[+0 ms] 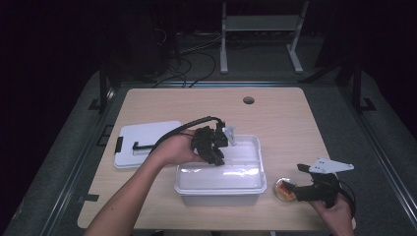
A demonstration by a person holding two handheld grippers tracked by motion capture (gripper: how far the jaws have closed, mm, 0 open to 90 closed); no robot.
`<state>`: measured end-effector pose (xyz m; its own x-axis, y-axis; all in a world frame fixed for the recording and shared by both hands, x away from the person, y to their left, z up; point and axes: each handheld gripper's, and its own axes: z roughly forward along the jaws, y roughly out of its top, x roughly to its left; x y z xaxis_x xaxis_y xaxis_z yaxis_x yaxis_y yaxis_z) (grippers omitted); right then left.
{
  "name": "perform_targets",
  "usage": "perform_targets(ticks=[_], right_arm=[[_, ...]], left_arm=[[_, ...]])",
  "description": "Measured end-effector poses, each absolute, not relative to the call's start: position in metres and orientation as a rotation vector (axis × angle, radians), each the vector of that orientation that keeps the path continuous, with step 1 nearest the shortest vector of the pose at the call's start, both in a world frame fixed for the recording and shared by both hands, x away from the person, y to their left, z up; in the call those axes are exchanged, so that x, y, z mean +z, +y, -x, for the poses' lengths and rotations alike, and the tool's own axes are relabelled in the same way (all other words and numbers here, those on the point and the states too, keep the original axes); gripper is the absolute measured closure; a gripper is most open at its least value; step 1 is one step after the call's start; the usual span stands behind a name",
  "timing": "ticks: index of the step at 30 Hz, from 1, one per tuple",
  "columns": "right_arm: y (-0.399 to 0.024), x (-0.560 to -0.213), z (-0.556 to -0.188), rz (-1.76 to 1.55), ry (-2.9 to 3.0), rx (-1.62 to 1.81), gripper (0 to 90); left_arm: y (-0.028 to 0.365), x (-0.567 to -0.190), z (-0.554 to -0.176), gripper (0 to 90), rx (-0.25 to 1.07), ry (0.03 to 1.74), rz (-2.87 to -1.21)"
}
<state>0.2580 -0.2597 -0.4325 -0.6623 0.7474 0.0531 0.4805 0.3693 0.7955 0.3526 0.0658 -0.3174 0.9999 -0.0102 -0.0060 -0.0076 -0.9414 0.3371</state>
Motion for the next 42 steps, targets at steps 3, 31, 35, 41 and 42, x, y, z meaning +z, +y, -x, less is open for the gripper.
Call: perform_targets(ticks=[3,31,35,41,42], right_arm=[[-0.26,-0.432,-0.258,-1.079,2.314,1.187,15.0],[-0.263,-0.433,-0.257,-1.093,2.307,1.188,15.0],[-0.264,-0.433,-0.257,-1.099,2.306,1.19,15.0],[-0.263,-0.433,-0.256,-1.094,2.304,1.183,15.0],[-0.263,-0.433,-0.257,-1.101,2.304,1.179,15.0]], left_arm=[[0.064,-0.321,-0.353,81.2,-0.02,-0.023,-2.814],[0.073,-0.305,-0.356,89.3,-0.081,-0.021,-2.728],[0.082,-0.288,-0.352,89.3,-0.061,-0.025,-2.691],[0.109,-0.263,-0.348,89.3,-0.011,-0.006,-2.663],[0.119,-0.257,-0.347,89.3,0.014,0.009,-2.66]])
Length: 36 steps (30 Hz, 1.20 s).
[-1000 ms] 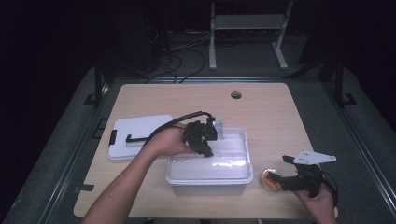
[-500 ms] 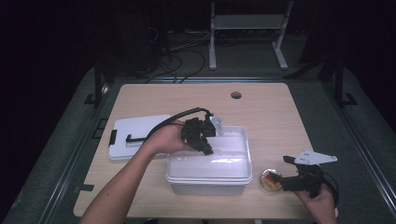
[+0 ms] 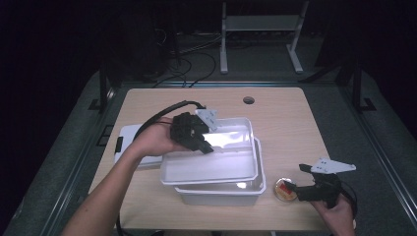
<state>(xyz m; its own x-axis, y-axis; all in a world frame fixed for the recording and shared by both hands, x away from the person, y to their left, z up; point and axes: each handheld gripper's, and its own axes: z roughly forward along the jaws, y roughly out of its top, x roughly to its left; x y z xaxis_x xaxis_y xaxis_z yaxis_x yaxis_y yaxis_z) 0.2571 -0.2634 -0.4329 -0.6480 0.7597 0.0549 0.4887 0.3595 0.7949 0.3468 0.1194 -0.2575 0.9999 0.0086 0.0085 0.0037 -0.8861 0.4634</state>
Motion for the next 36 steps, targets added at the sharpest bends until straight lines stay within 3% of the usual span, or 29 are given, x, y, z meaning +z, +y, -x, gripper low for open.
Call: perform_targets(ticks=[21,36], right_arm=[[-0.261,-0.436,-0.261,-1.118,2.316,1.131,15.0],[-0.259,-0.435,-0.261,-1.106,2.32,1.112,15.0]], left_arm=[[0.246,-0.255,-0.343,89.2,0.092,0.262,-2.634],[0.319,-0.285,-0.338,89.2,0.089,0.436,-2.635]])
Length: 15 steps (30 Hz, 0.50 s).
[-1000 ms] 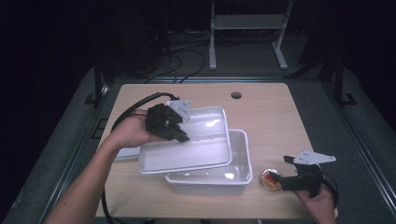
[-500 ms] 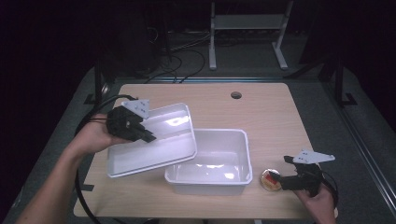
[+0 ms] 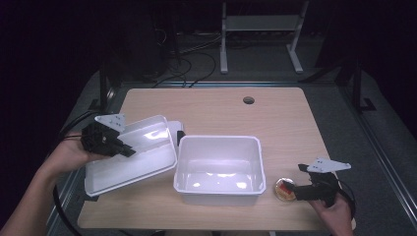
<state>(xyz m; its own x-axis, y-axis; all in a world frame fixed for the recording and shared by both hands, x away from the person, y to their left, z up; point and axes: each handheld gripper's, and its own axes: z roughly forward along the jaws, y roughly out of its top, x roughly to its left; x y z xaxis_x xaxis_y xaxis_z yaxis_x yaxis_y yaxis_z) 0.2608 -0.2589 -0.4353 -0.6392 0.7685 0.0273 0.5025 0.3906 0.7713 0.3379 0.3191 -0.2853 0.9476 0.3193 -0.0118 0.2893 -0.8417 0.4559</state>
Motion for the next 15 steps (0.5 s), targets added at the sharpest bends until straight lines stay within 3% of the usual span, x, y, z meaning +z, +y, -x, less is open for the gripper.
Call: perform_targets(ticks=[15], right_arm=[[-0.257,-0.434,-0.258,-1.091,2.319,1.098,15.0]], left_arm=[[0.338,-0.348,-0.332,89.2,0.031,0.486,-2.708]])
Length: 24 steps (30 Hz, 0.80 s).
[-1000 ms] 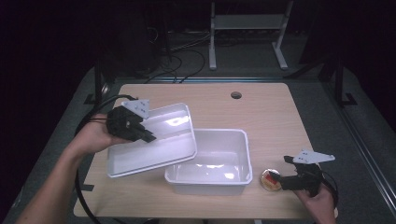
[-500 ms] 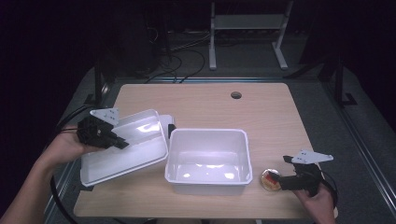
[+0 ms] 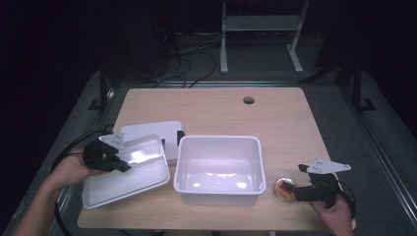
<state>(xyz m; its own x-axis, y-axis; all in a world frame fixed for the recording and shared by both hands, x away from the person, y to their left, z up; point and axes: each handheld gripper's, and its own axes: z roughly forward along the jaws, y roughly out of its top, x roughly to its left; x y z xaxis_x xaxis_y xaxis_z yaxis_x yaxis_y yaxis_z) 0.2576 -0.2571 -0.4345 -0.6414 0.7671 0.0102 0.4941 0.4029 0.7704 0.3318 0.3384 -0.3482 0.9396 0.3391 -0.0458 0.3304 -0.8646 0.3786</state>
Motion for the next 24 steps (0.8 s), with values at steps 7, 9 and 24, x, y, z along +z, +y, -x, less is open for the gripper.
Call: perform_targets(ticks=[7,9,24], right_arm=[[-0.256,-0.436,-0.259,-1.089,2.331,1.096,15.0],[-0.256,-0.436,-0.258,-1.084,2.33,1.093,15.0],[-0.255,-0.436,-0.259,-1.079,2.342,1.098,15.0]], left_arm=[[0.336,-0.375,-0.324,89.2,-0.005,0.445,-2.753],[0.335,-0.378,-0.323,89.3,-0.001,0.439,-2.754],[0.31,-0.413,-0.313,89.2,-0.093,0.313,-2.8]])
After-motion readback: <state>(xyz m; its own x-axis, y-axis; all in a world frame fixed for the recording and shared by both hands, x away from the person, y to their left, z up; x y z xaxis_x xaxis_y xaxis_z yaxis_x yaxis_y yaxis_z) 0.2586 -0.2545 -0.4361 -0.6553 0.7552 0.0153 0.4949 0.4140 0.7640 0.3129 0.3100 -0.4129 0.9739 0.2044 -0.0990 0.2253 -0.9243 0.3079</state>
